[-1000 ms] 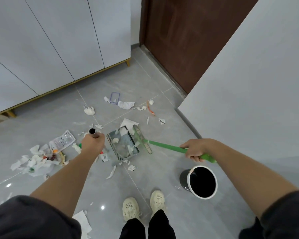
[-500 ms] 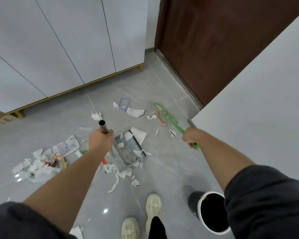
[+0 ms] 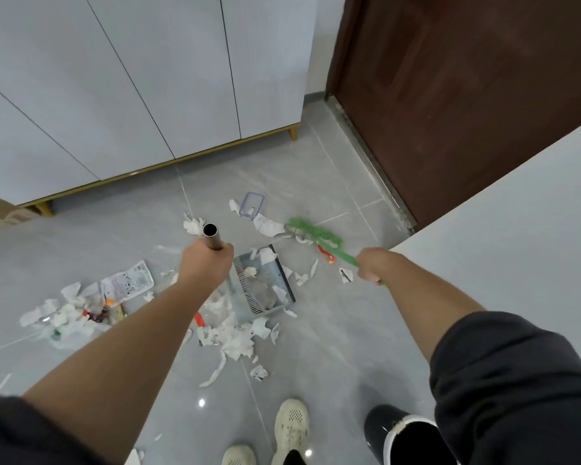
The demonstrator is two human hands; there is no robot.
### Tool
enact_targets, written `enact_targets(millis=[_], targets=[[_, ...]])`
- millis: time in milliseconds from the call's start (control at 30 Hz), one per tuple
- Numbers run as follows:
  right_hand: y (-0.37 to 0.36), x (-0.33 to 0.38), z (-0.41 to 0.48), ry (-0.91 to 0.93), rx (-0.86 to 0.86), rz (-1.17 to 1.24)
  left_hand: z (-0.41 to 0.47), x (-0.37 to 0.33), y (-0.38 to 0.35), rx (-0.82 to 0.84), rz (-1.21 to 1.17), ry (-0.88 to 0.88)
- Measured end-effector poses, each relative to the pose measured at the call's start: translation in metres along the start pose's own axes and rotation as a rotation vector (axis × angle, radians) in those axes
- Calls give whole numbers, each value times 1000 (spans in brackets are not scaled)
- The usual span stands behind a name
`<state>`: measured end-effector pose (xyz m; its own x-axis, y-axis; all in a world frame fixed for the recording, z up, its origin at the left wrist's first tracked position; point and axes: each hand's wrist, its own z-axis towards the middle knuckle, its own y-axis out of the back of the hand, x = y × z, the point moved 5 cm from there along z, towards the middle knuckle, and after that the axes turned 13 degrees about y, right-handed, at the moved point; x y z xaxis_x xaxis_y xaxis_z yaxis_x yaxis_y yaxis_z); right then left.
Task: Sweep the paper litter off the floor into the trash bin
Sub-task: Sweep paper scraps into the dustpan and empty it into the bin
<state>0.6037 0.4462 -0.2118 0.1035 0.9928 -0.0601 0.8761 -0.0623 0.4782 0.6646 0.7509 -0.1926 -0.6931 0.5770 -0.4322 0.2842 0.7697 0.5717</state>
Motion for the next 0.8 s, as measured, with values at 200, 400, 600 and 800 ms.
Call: enact_targets(millis=[200,400,600,800], targets=[[-29,11,-44,53,38,-81,-20,16,8,-14,75,-14],[-45,-5,-80,25,77,-78,-30,38,14,-34,153,-21],[-74,-26,-93,-45,62,-33,-34,41,20,-65,174,-69],[-89,-28,-77,-124,69,63,-30,37,10,-36,215,-124]])
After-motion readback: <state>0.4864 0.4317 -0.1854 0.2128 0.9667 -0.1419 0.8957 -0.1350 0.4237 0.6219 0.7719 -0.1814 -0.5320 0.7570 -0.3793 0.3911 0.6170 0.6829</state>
